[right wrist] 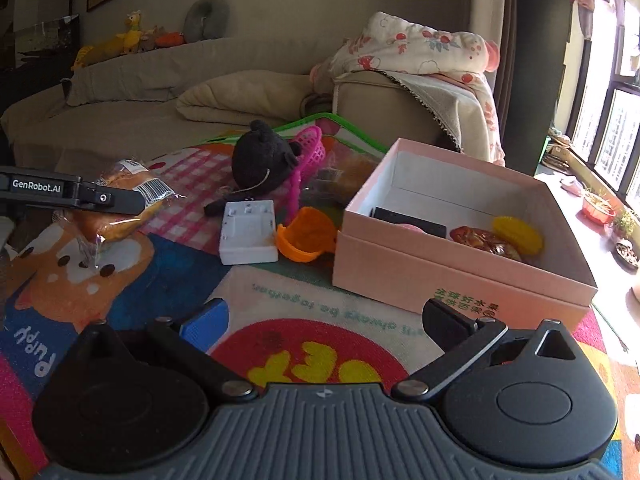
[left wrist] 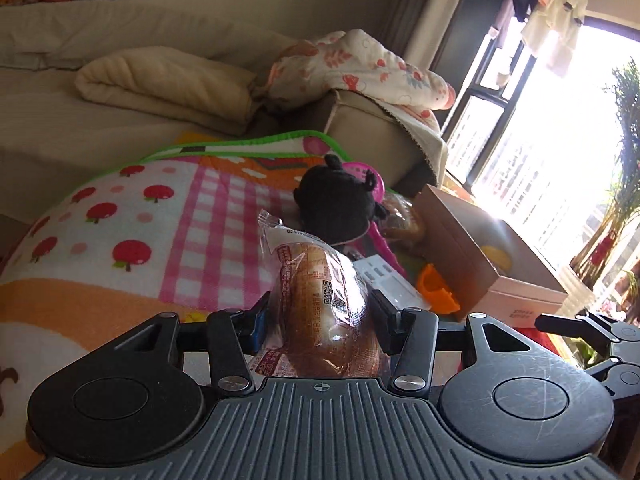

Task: Organize objects
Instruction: 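Grasp the white plastic case with the right gripper while the left holds the bread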

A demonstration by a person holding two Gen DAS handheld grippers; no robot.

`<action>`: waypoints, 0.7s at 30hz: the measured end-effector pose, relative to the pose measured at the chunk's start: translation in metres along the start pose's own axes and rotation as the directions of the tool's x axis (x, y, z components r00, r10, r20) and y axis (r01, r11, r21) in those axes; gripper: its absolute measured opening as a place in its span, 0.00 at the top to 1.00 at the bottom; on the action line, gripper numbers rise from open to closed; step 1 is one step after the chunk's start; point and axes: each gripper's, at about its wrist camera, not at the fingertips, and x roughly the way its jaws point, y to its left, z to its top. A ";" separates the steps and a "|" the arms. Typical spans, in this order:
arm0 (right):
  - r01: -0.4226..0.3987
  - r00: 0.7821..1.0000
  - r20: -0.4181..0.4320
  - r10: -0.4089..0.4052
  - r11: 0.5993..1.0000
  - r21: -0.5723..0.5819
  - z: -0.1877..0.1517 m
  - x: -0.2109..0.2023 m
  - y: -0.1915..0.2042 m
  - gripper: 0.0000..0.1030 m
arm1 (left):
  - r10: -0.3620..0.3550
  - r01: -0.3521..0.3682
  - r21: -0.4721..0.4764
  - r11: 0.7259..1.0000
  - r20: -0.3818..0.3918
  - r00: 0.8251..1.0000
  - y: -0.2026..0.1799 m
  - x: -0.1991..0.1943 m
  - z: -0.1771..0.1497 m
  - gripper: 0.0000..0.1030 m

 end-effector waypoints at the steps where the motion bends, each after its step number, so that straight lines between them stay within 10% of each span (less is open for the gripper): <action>1: -0.026 1.000 0.002 0.026 0.999 -0.023 0.008 0.003 0.012 0.02 | 0.005 -0.005 -0.020 1.000 0.012 1.000 0.005 -0.003 0.002 0.47; 4: -0.093 0.996 -0.020 0.091 0.992 -0.090 0.033 0.021 0.044 0.22 | 0.012 -0.011 -0.038 0.999 0.034 0.999 0.015 -0.011 0.003 0.47; 14: 0.010 0.988 -0.150 -0.022 0.996 -0.084 0.077 0.126 0.066 0.32 | -0.032 0.032 -0.040 0.999 0.013 0.999 0.031 -0.031 -0.016 0.47; 21: -0.073 0.976 -0.211 0.055 0.994 -0.077 0.071 0.111 0.067 0.54 | -0.052 0.052 -0.037 0.998 0.012 0.999 0.028 -0.033 -0.016 0.47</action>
